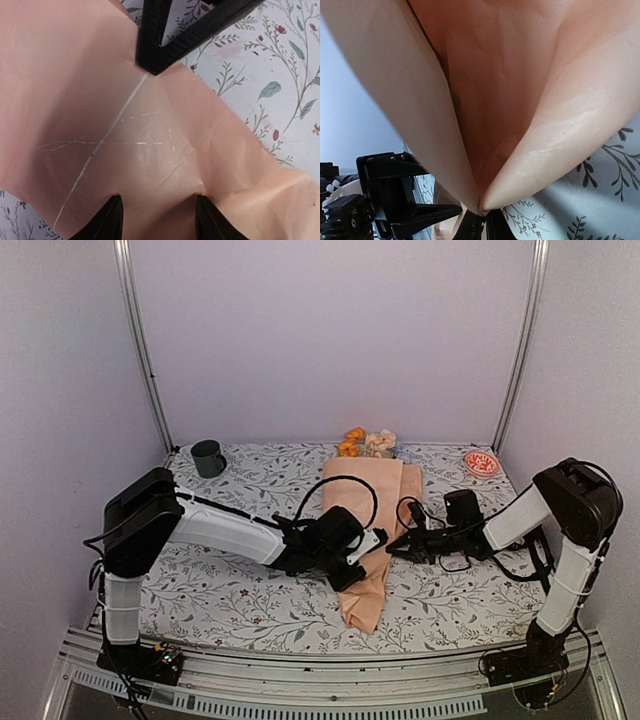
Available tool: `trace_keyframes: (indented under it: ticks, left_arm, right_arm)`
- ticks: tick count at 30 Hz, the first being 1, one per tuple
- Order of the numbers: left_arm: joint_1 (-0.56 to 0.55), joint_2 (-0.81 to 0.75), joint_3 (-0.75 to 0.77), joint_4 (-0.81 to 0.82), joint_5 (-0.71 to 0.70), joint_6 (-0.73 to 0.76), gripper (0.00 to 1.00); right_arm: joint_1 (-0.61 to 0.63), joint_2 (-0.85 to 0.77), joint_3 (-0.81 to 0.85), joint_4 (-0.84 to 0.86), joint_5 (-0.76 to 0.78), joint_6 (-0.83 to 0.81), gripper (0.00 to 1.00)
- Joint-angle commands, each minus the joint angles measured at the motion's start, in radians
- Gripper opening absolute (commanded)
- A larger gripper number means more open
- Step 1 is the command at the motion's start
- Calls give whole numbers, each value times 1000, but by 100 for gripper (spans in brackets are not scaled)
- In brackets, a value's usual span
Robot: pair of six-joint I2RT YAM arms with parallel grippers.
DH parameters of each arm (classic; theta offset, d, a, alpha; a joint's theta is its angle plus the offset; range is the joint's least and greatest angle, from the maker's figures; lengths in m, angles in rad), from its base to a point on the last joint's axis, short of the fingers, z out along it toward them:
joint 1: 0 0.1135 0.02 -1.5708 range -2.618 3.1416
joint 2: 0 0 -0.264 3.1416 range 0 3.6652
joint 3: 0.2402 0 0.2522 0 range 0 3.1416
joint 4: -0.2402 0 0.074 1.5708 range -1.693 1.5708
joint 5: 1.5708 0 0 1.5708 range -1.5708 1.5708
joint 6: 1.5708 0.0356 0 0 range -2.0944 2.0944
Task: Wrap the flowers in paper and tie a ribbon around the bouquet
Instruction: Press the fold line of the folded bouquet, then pick up the ribbon from the corner of the board.
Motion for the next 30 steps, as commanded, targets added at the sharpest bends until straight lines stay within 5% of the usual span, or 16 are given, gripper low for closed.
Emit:
trace_keyframes:
  ticks: [1, 4, 16, 23, 30]
  left_arm:
    - [-23, 38, -6, -49, 29, 25, 49]
    - [-22, 35, -34, -51, 61, 21, 49]
    - [-23, 46, -41, -51, 139, 11, 49]
    - [-24, 53, -37, -63, 152, 16, 50]
    - [-22, 57, -31, -68, 163, 24, 50]
  right_arm:
    - [3, -97, 25, -132, 69, -51, 10]
    - [-19, -185, 29, -234, 129, -70, 28]
    - [-272, -407, 149, -920, 569, -366, 66]
    - [-360, -257, 266, -1065, 725, -453, 71]
    - [-353, -146, 337, -1122, 719, -520, 61]
